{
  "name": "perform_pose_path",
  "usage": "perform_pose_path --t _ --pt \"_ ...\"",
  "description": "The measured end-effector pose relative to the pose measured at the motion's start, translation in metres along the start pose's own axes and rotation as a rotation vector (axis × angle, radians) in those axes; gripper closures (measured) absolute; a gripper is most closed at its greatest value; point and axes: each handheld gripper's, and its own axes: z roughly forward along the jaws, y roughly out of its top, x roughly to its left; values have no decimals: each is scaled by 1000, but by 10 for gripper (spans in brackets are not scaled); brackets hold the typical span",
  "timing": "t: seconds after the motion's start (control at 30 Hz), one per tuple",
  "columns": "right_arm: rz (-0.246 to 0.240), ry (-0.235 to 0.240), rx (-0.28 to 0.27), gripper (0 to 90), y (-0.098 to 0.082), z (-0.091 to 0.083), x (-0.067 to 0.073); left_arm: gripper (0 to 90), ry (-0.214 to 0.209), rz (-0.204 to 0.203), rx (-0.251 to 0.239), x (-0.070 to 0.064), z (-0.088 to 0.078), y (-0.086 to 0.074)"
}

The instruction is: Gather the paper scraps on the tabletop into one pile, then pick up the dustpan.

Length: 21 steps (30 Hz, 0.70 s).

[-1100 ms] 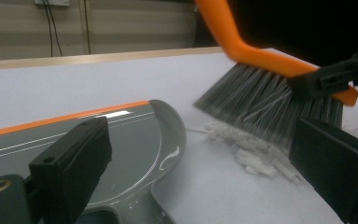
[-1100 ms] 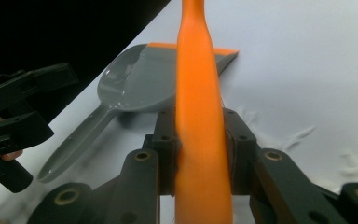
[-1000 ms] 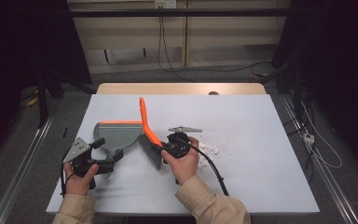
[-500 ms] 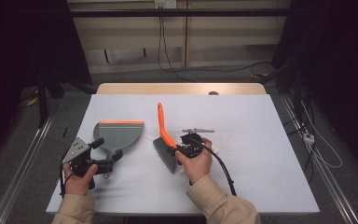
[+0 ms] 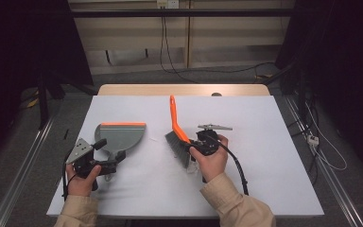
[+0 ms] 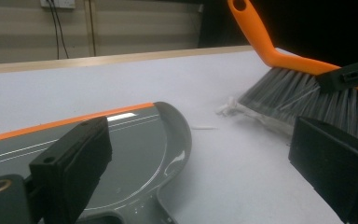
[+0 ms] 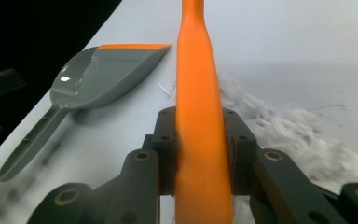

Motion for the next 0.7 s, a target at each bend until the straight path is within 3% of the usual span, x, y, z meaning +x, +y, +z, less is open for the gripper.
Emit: perform_pose_path --t 0.3,0.7 --pt "1 23 10 713 0 22 14 55 -3 -9 -12 2 -3 0" --pt "3 15 3 713 6 42 26 55 2 -6 -18 2 -5 1"
